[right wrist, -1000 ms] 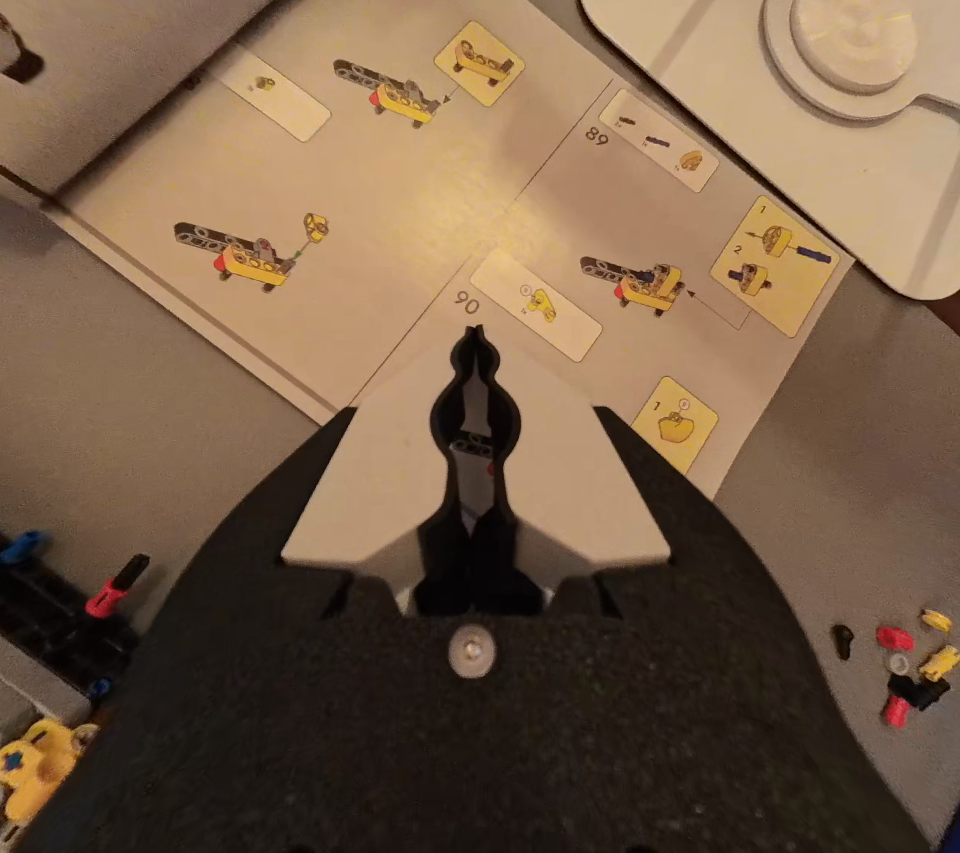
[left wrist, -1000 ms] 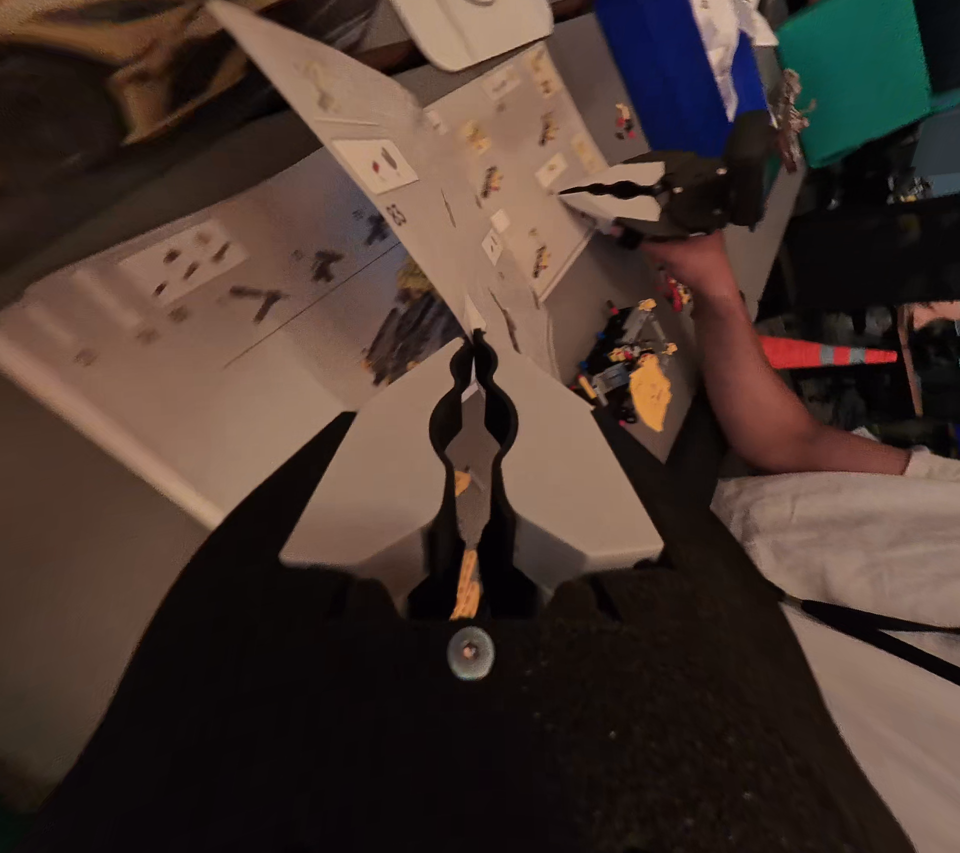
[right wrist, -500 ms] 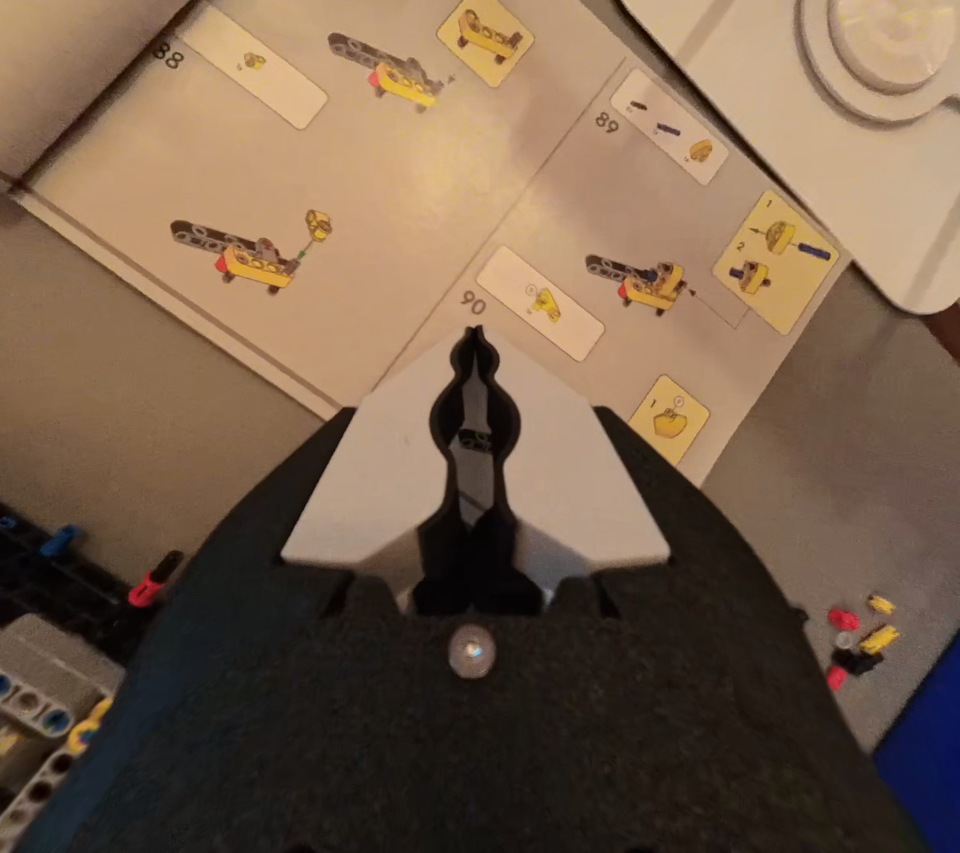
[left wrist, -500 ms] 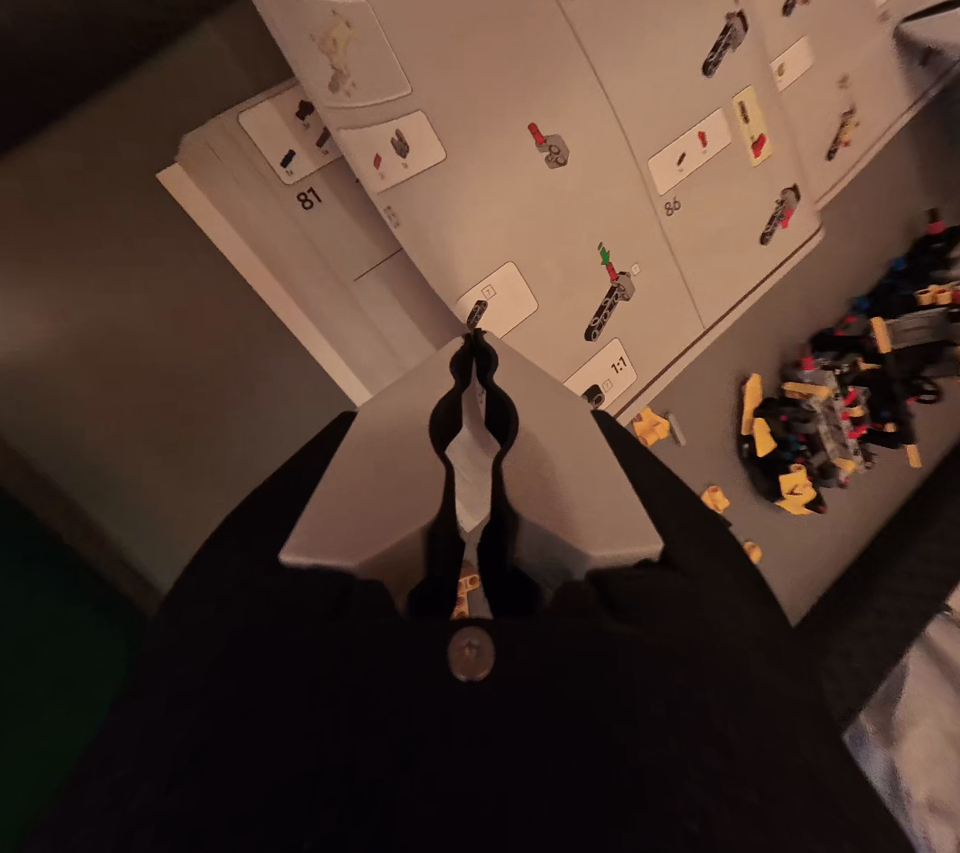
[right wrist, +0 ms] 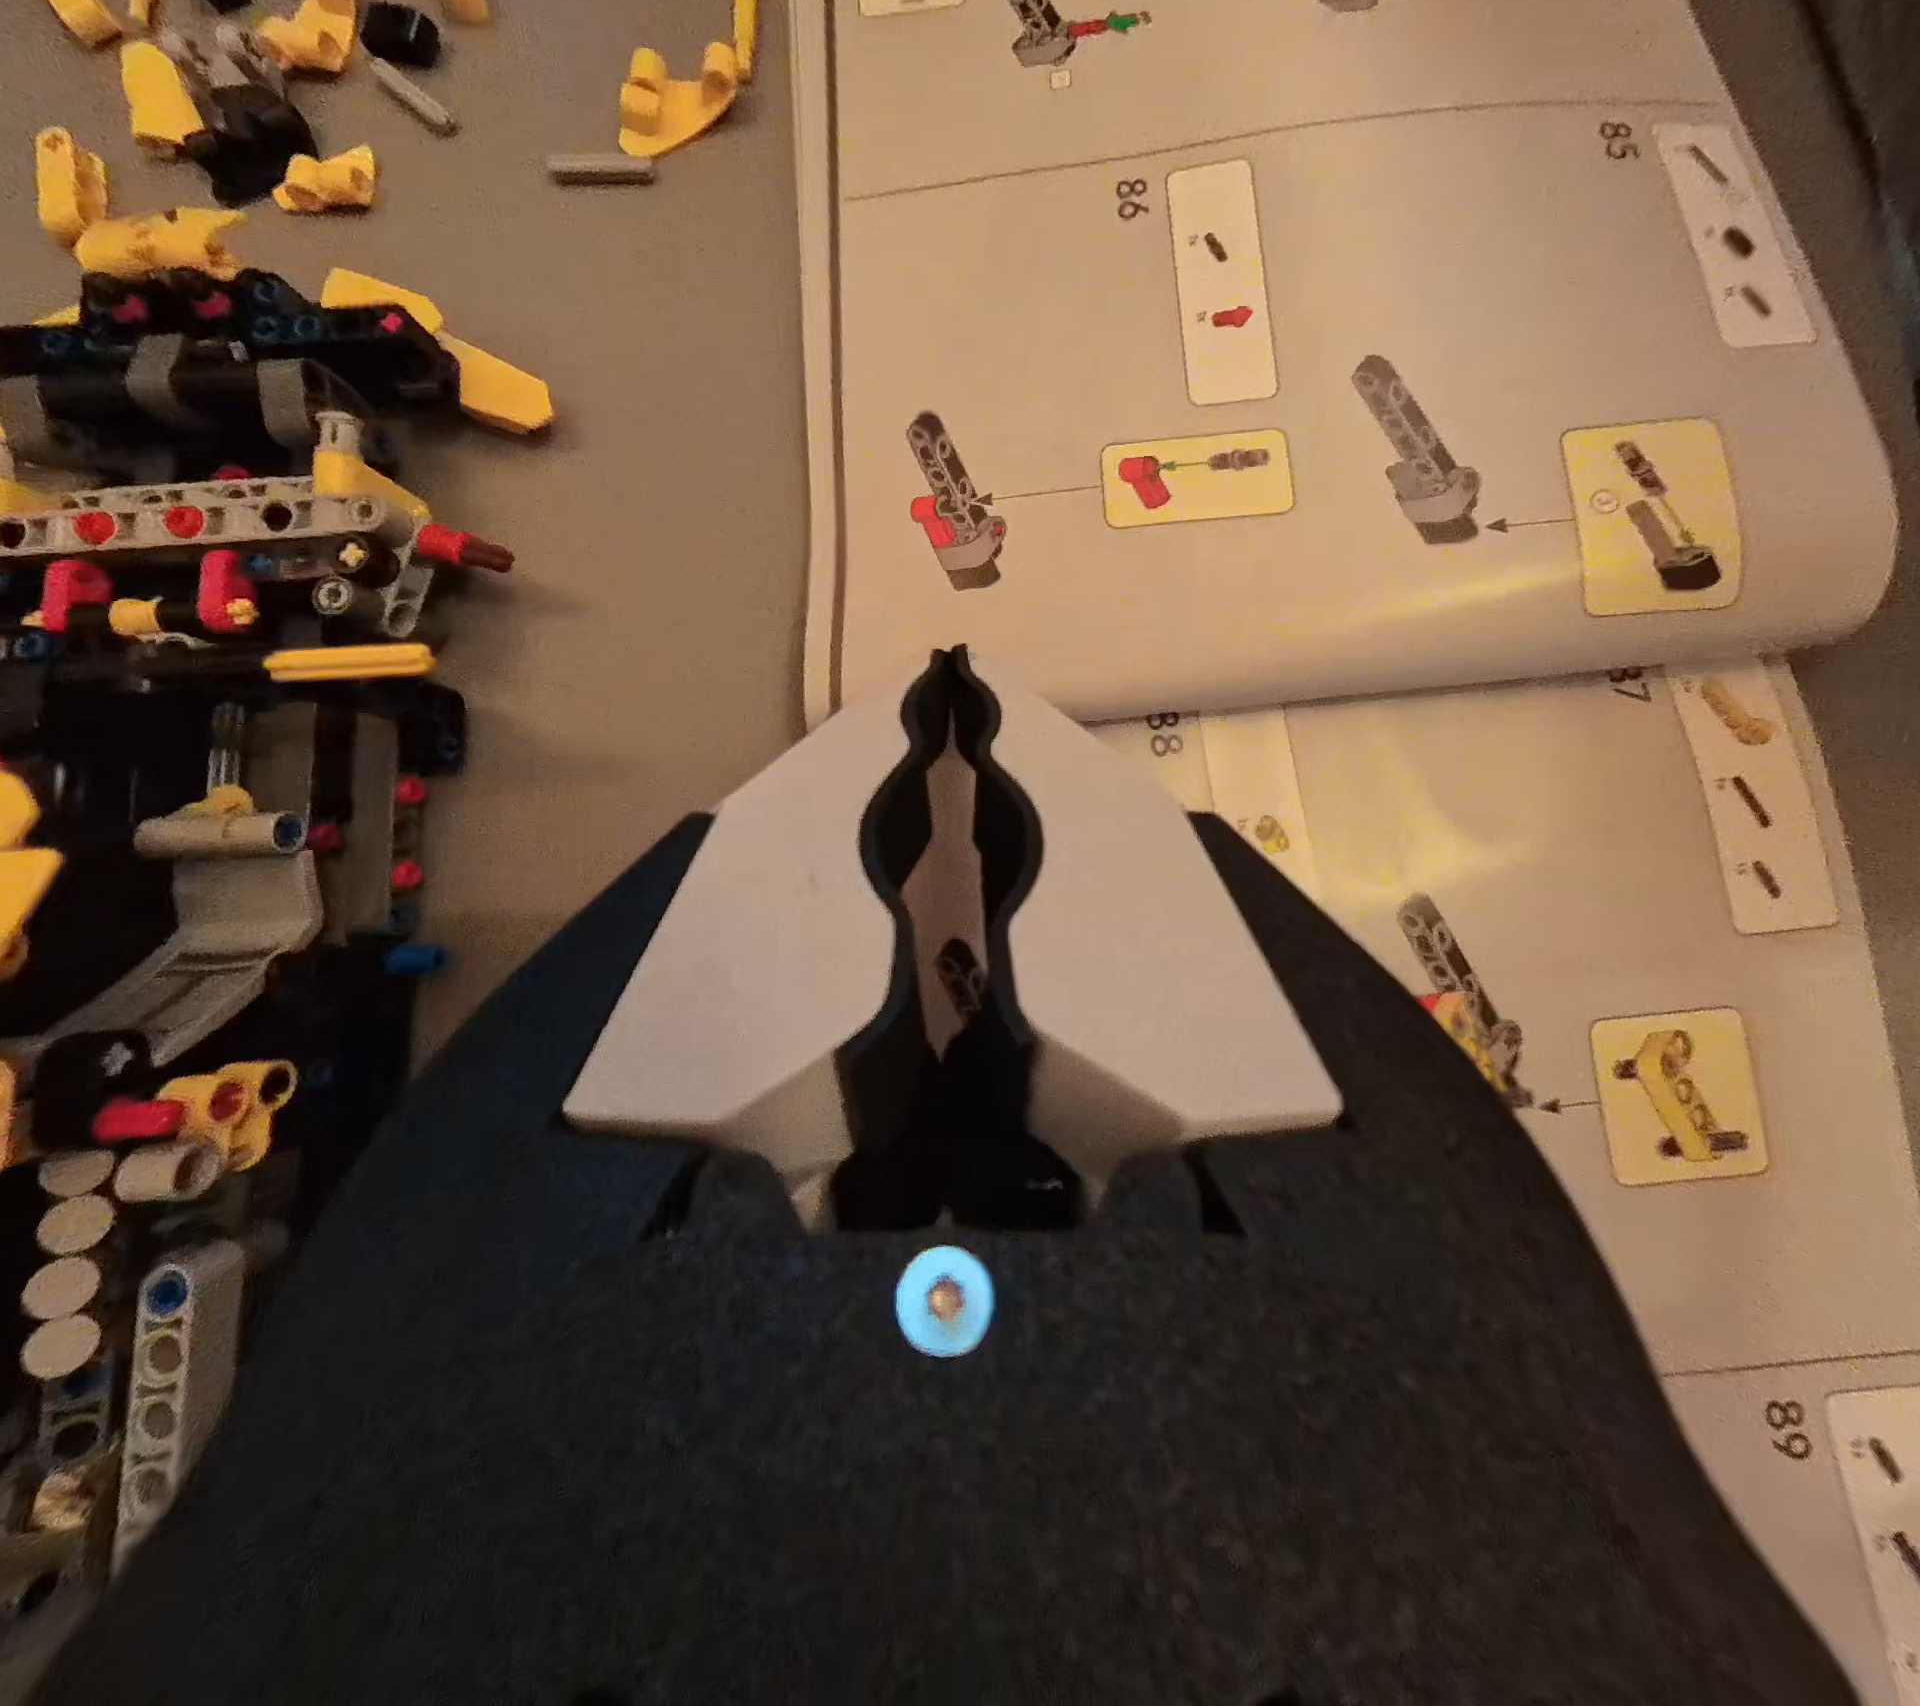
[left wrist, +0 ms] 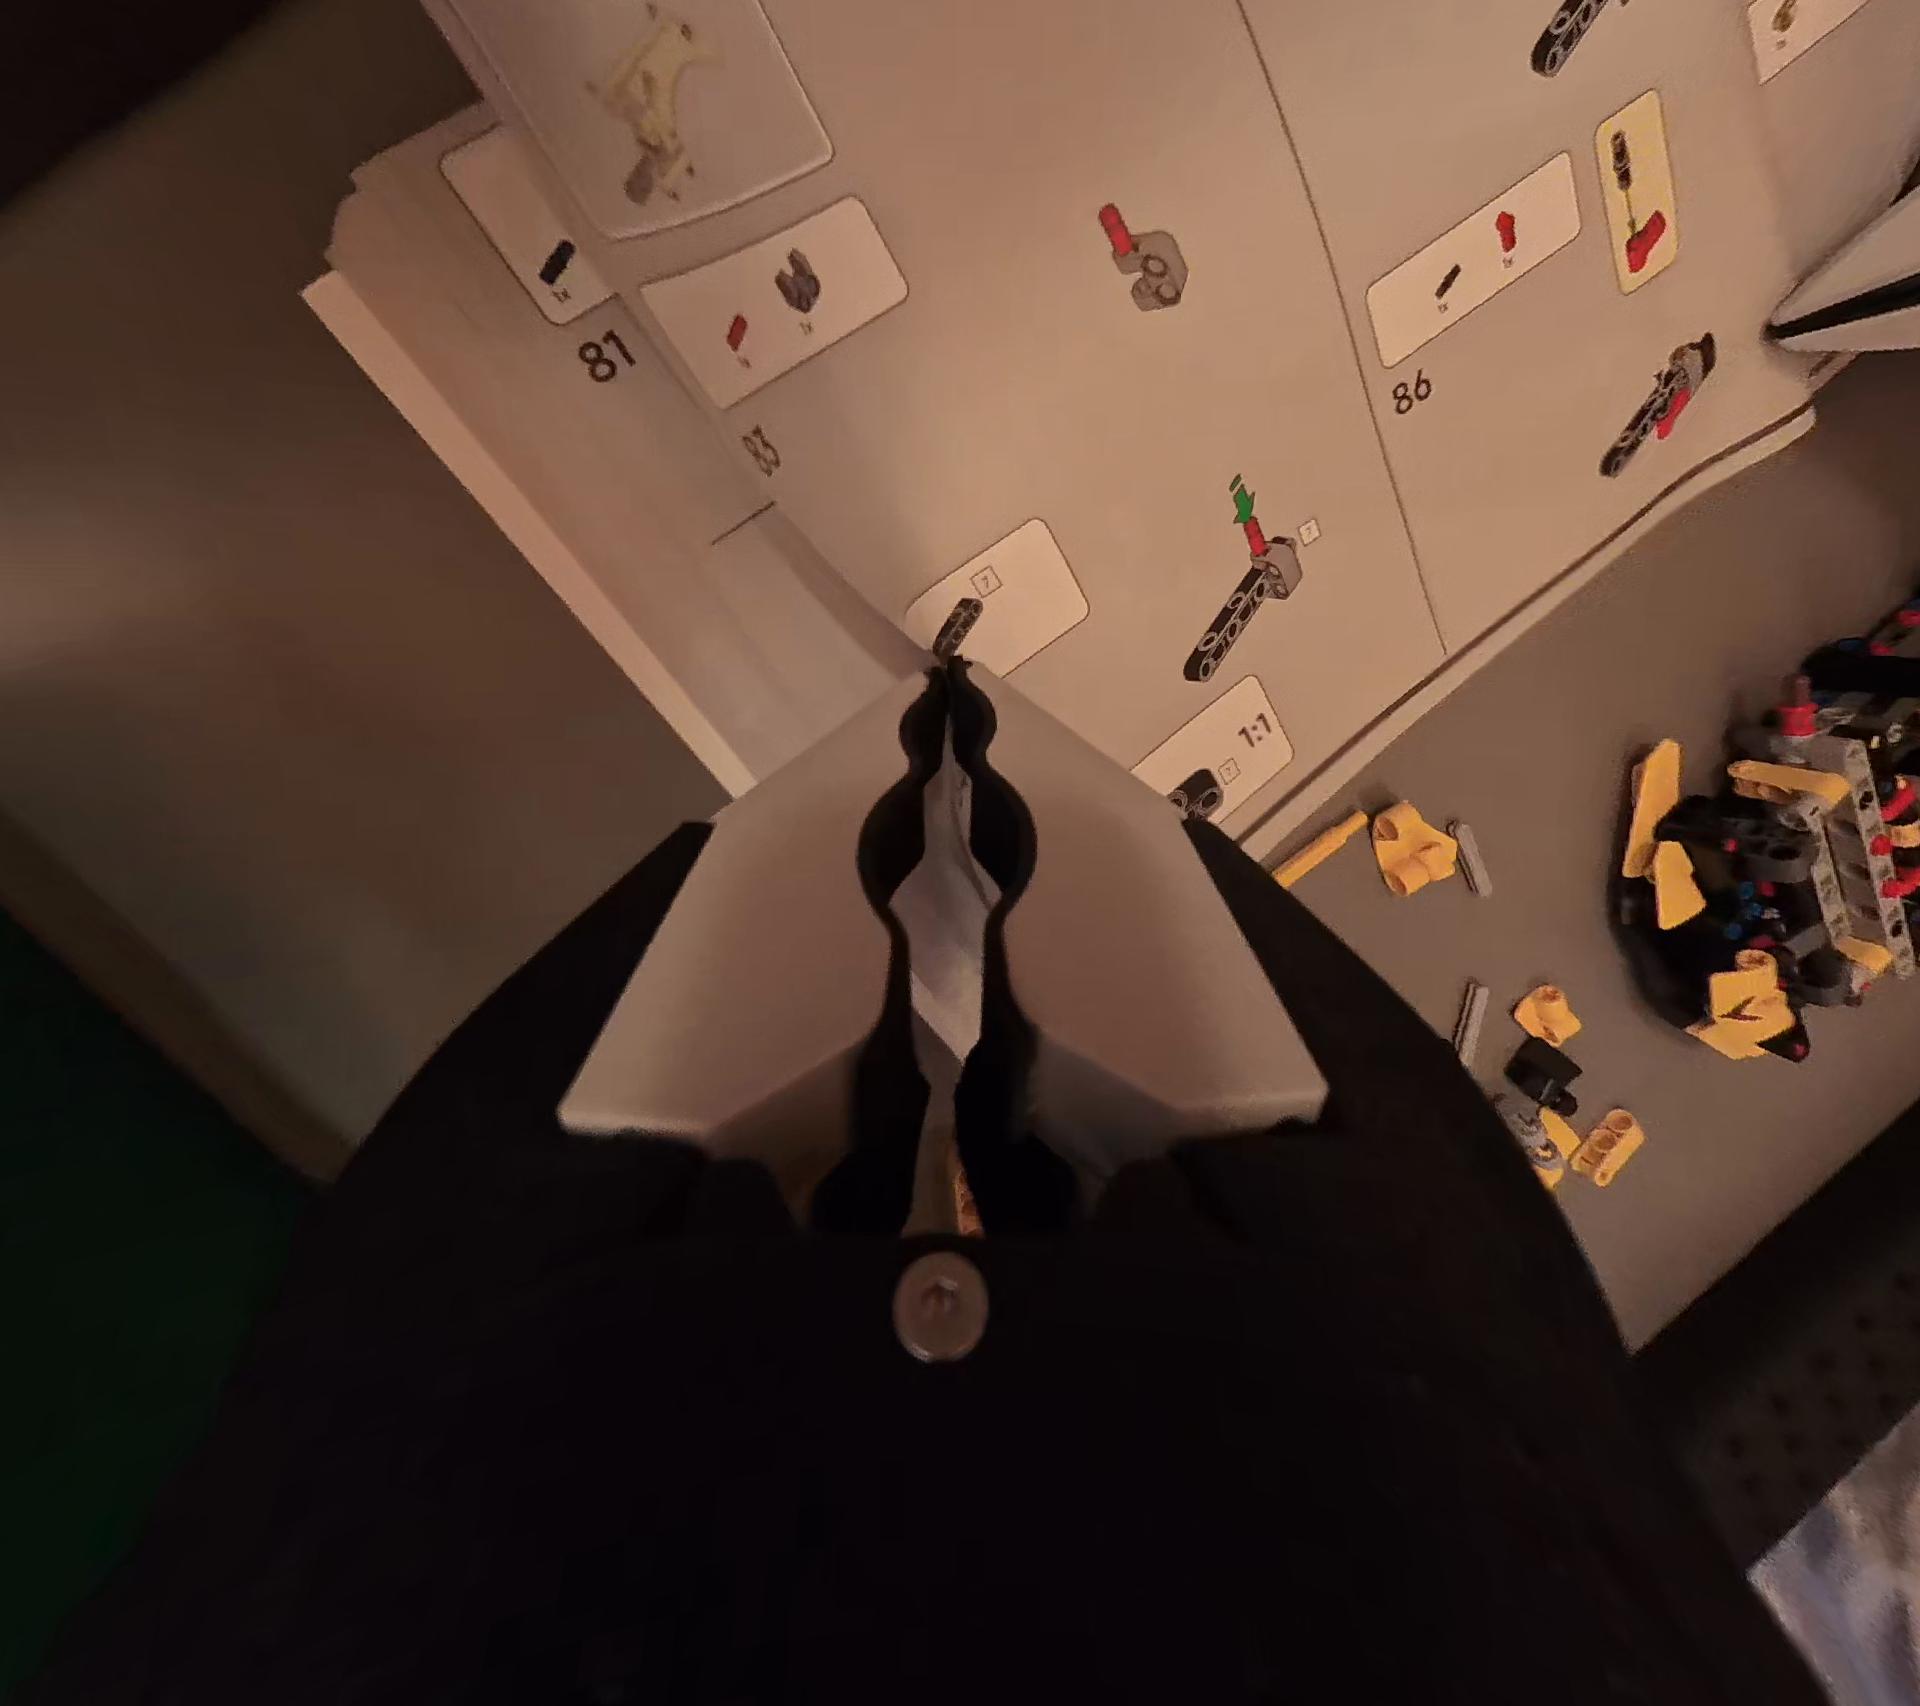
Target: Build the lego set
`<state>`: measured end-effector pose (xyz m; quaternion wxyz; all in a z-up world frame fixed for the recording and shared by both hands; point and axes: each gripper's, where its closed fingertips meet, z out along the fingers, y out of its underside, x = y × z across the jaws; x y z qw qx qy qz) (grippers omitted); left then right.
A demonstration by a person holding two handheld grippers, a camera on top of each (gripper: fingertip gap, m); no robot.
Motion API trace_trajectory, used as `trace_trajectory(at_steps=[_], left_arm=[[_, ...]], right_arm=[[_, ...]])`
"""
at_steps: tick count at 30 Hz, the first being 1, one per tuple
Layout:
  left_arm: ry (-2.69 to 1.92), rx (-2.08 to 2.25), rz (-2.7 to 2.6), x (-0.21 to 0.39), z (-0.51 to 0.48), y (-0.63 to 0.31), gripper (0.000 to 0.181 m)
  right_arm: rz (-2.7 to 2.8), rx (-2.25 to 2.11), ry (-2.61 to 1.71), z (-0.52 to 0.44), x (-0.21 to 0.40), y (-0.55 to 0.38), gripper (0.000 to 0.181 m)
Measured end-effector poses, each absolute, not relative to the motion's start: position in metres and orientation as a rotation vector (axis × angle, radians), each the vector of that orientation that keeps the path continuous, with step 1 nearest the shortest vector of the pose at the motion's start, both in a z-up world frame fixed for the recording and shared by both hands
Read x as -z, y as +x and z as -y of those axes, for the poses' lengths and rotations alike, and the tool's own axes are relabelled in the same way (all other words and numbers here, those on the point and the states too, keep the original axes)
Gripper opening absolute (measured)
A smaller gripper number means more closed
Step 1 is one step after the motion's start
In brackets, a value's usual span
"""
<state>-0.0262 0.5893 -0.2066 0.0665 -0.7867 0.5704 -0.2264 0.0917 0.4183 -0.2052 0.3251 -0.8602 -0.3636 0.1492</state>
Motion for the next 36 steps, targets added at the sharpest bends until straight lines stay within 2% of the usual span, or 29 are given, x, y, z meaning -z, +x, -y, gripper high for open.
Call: trace_trajectory(at_steps=[6,11,14,20,28,29,31,32,36], left_arm=[[-2.387,0.611,-1.754,0.213,-0.589,-0.029,0.0],[-2.385,0.558,-1.769,0.214,-0.592,-0.028,0.0],[-2.389,0.557,-1.769,0.214,-0.592,-0.028,0.0],[-2.439,0.661,-1.733,0.213,-0.59,-0.032,0.0],[-2.541,0.815,-1.628,0.212,-0.591,-0.031,0.001],[-2.525,0.783,-1.631,0.211,-0.592,-0.032,0.005],[-2.502,0.738,-1.607,0.207,-0.594,-0.032,0.029],[-2.493,0.734,-1.592,0.204,-0.594,-0.032,0.034],[-2.452,0.711,-1.578,0.195,-0.591,-0.036,0.039]], right_arm=[[0.975,-0.374,-2.335,-0.418,0.206,0.091,0.0],[0.816,-0.455,-2.179,-0.456,0.167,0.104,0.0],[0.715,-0.289,-2.195,-0.488,0.181,0.142,0.0],[0.849,-0.167,-2.214,-0.492,0.207,0.147,0.0],[0.79,-0.199,-2.217,-0.493,0.206,0.146,0.0],[0.779,-0.188,-2.225,-0.494,0.204,0.146,0.0],[0.751,-0.146,-2.238,-0.494,0.201,0.147,0.0],[0.759,-0.146,-2.223,-0.491,0.196,0.144,0.0],[0.613,-0.169,-2.012,-0.473,0.125,0.14,0.019]])
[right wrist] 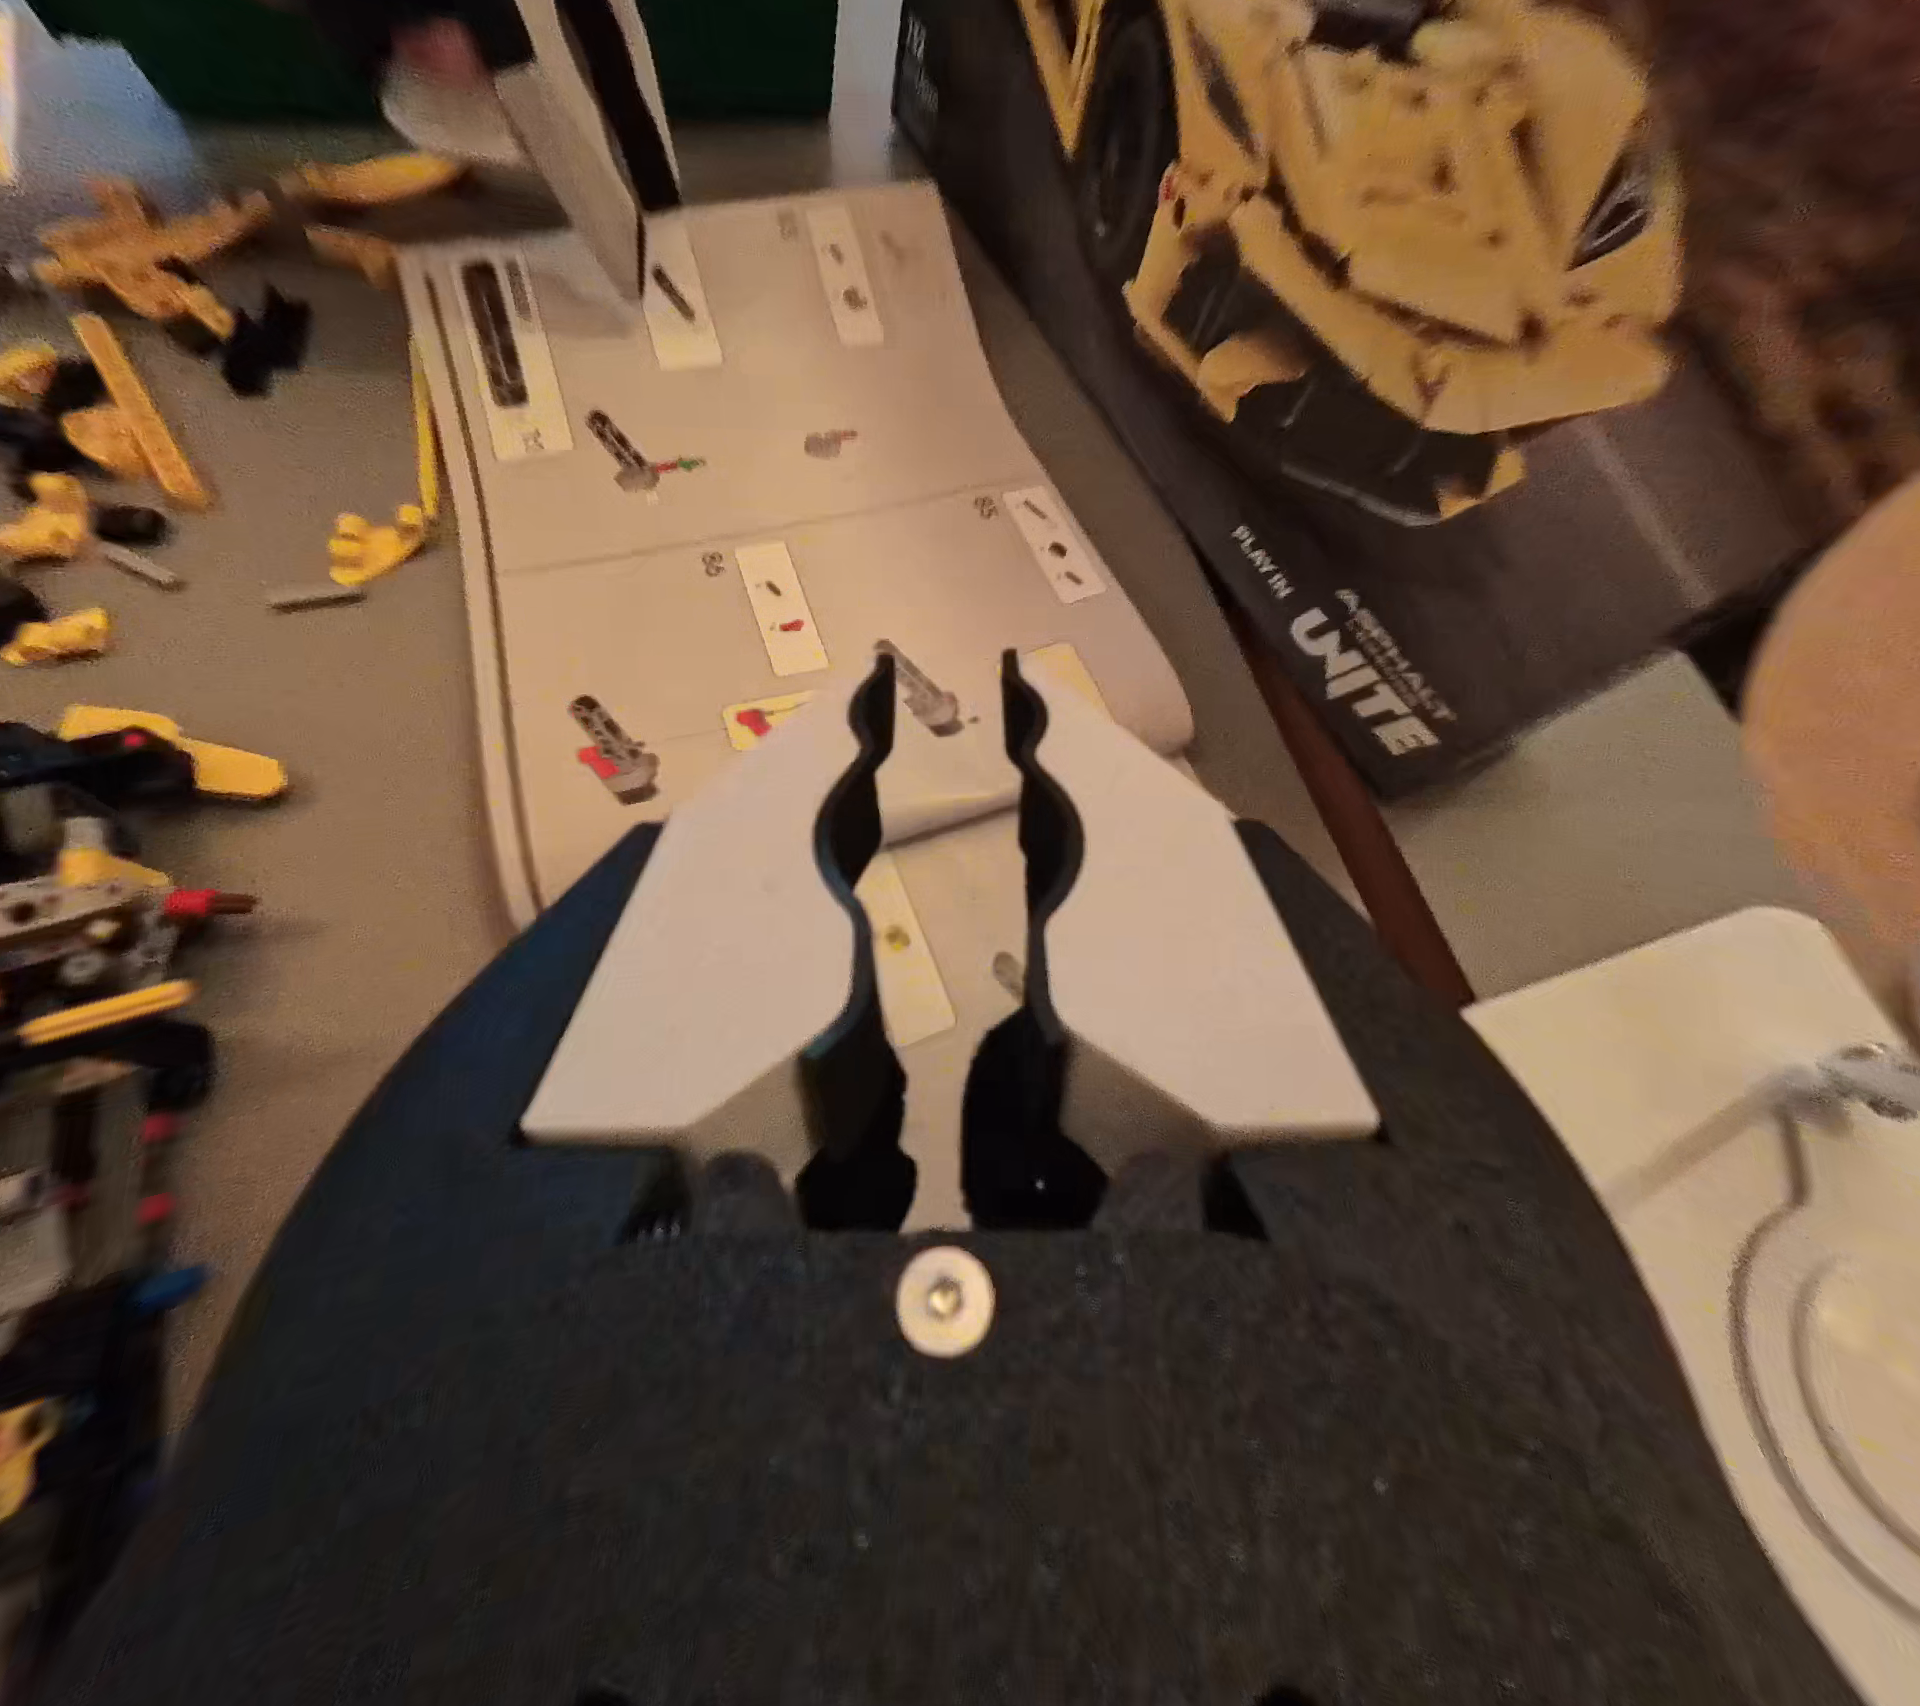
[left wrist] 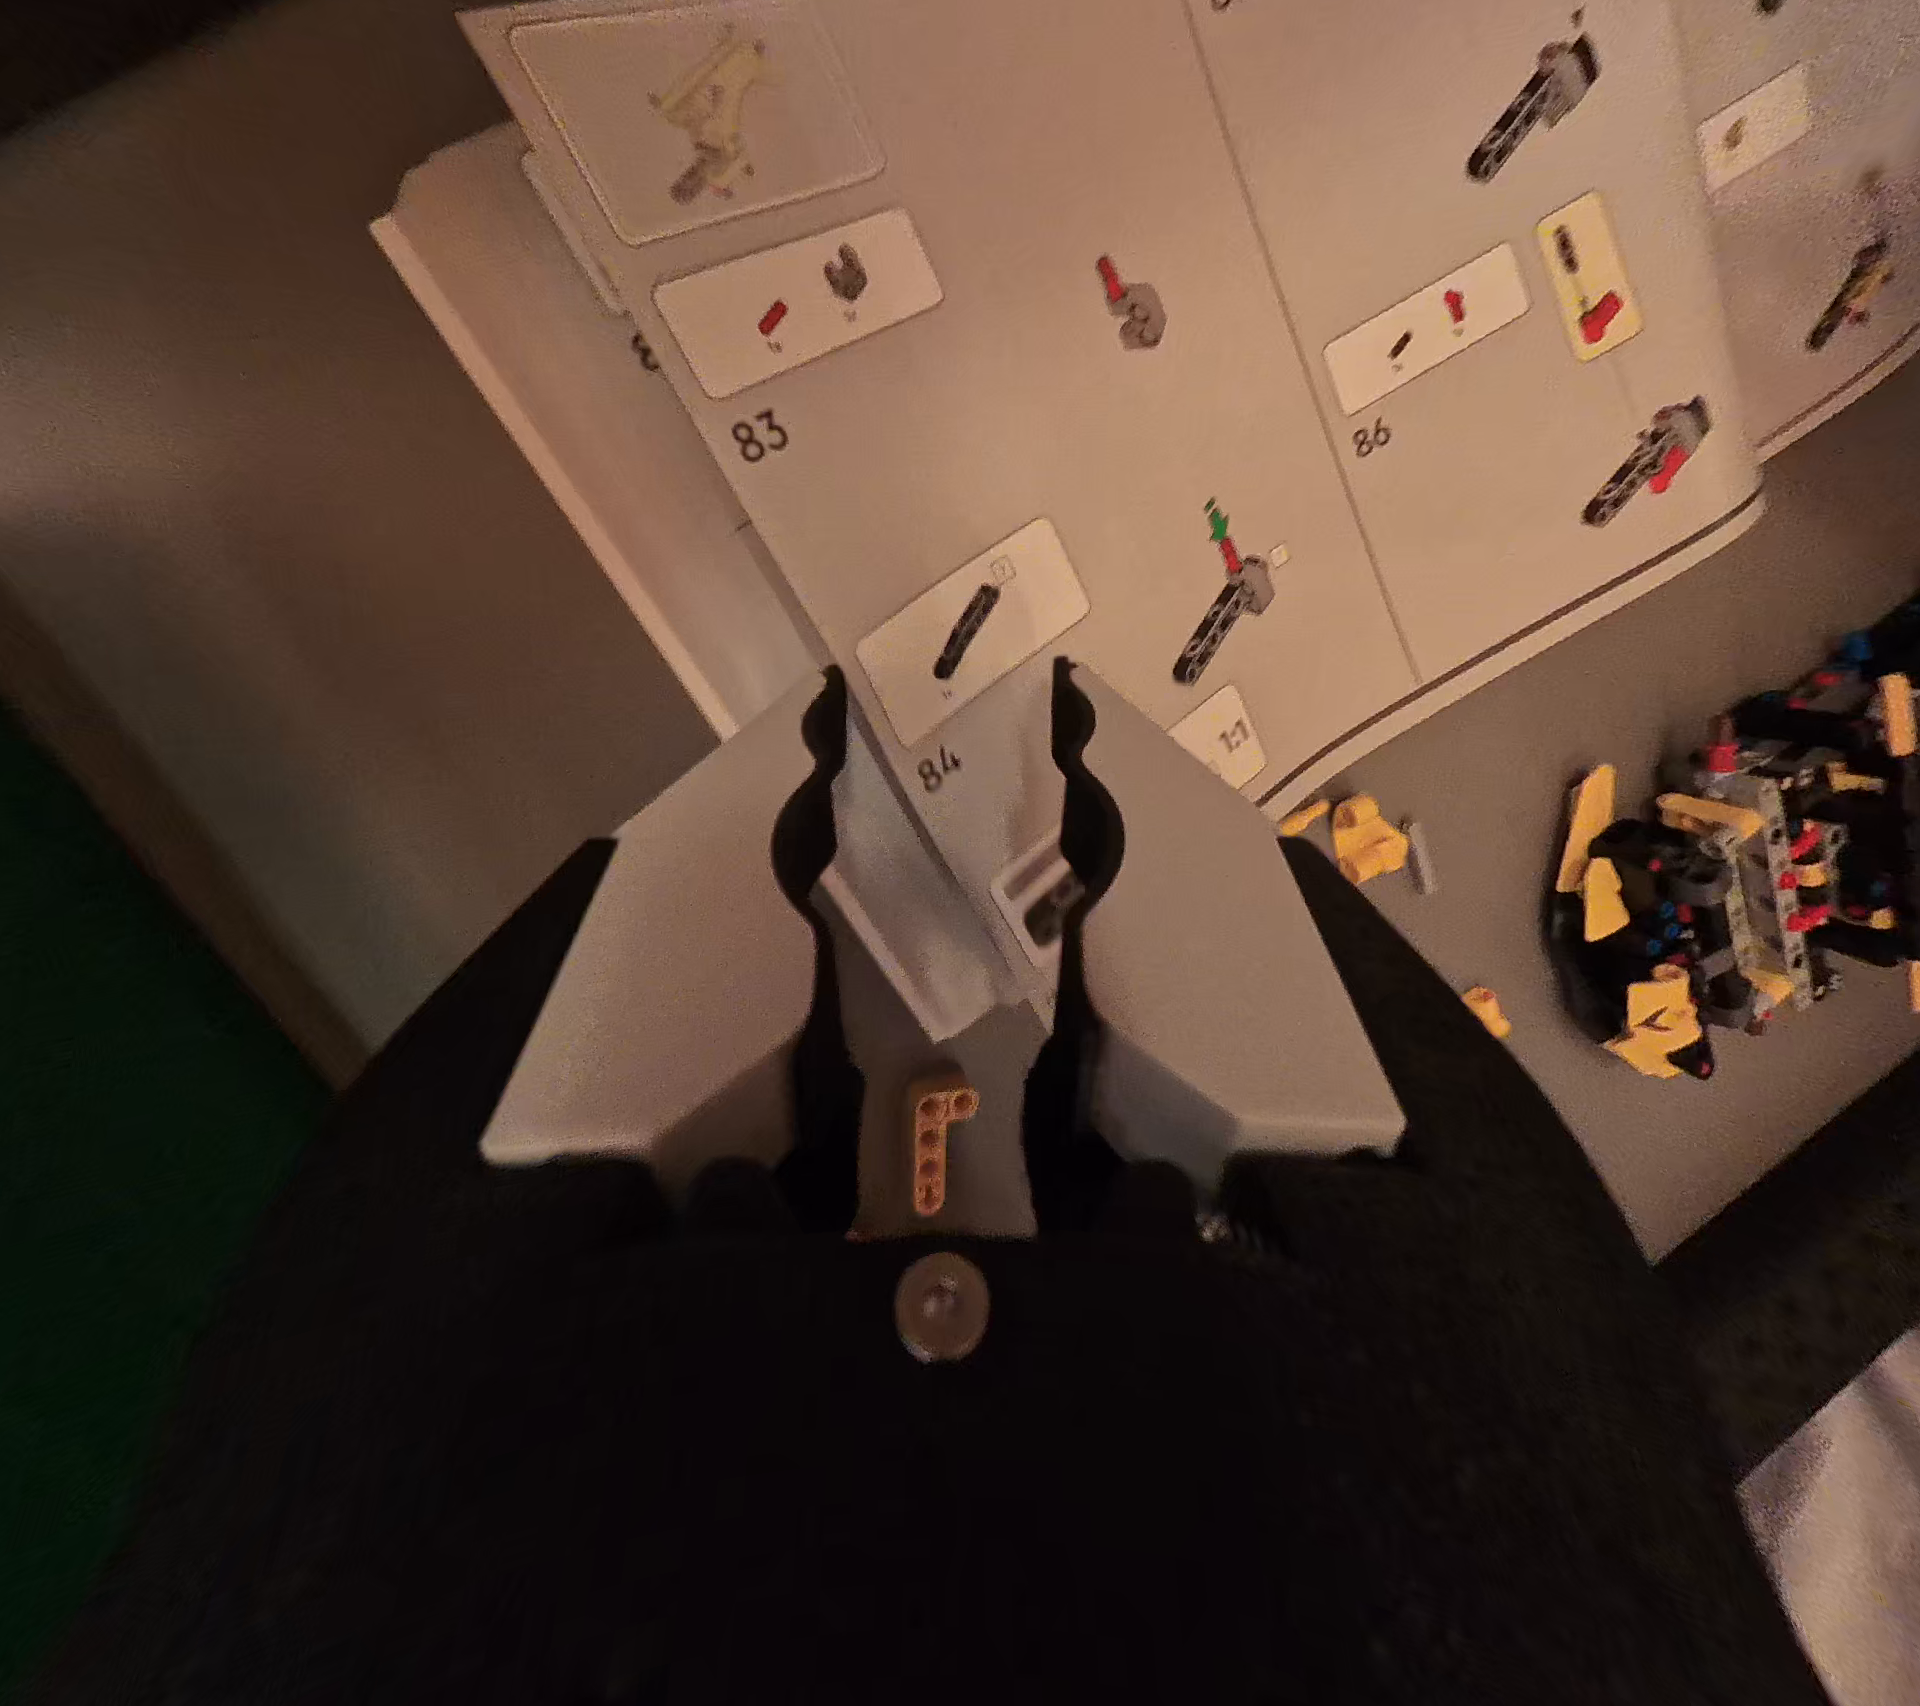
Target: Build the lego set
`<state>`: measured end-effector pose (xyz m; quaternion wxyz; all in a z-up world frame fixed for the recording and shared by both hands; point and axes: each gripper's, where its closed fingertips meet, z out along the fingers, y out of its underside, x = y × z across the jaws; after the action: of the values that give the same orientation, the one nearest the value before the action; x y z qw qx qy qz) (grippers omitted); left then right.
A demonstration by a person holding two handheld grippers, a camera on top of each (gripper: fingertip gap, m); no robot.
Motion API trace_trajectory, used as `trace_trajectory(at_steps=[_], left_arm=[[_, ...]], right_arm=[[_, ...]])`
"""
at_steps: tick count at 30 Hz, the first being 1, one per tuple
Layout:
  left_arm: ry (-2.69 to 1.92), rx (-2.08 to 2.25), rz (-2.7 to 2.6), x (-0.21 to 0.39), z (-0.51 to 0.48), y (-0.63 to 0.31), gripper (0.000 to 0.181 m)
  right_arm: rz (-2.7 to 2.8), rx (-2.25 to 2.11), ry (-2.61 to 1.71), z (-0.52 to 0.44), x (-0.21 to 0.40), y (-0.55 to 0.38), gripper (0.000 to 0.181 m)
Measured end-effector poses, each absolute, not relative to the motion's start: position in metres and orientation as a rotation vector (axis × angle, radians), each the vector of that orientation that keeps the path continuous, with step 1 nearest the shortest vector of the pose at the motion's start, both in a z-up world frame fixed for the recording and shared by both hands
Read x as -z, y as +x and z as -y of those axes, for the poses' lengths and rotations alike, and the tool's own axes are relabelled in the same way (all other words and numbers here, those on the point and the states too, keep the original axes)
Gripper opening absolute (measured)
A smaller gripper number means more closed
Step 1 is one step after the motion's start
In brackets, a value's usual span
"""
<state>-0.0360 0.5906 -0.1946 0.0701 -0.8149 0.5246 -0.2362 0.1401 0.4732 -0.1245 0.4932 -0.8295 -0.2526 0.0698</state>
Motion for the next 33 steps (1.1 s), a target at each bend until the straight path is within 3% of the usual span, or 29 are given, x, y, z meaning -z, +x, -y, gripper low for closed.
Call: trace_trajectory(at_steps=[3,6,11,12,14,16,18,21,24,33], left_arm=[[-2.41,0.638,-1.543,0.186,-0.596,-0.046,0.04],[-2.379,0.564,-1.509,0.175,-0.604,-0.057,0.04],[-1.945,0.998,-1.887,0.132,-0.491,-0.037,0.041],[-1.825,1.1,-2.049,0.133,-0.45,-0.041,0.045],[-1.62,1.199,-2.274,0.143,-0.386,-0.053,0.07],[-1.575,1.138,-2.39,0.163,-0.353,-0.061,0.092],[-1.558,0.999,-2.431,0.185,-0.344,-0.063,0.103],[-1.545,0.943,-2.396,0.197,-0.339,-0.056,0.101],[-1.544,0.901,-2.35,0.199,-0.344,-0.045,0.088],[-1.547,0.85,-2.346,0.205,-0.352,-0.018,0.084]], right_arm=[[0.526,-0.203,-1.973,-0.419,0.075,0.14,0.027],[0.469,-0.22,-1.968,-0.355,0.057,0.125,0.051],[0.529,-0.284,-2.252,-0.259,0.127,0.077,0.07],[0.553,-0.242,-2.287,-0.251,0.14,0.072,0.072],[0.599,-0.162,-2.333,-0.244,0.161,0.065,0.079],[0.641,-0.046,-2.395,-0.242,0.178,0.071,0.083],[0.674,0.026,-2.402,-0.247,0.186,0.076,0.084],[0.725,0.073,-2.395,-0.252,0.187,0.083,0.079],[0.728,0.042,-2.432,-0.256,0.188,0.094,0.079],[0.727,0.017,-2.473,-0.267,0.186,0.125,0.079]])
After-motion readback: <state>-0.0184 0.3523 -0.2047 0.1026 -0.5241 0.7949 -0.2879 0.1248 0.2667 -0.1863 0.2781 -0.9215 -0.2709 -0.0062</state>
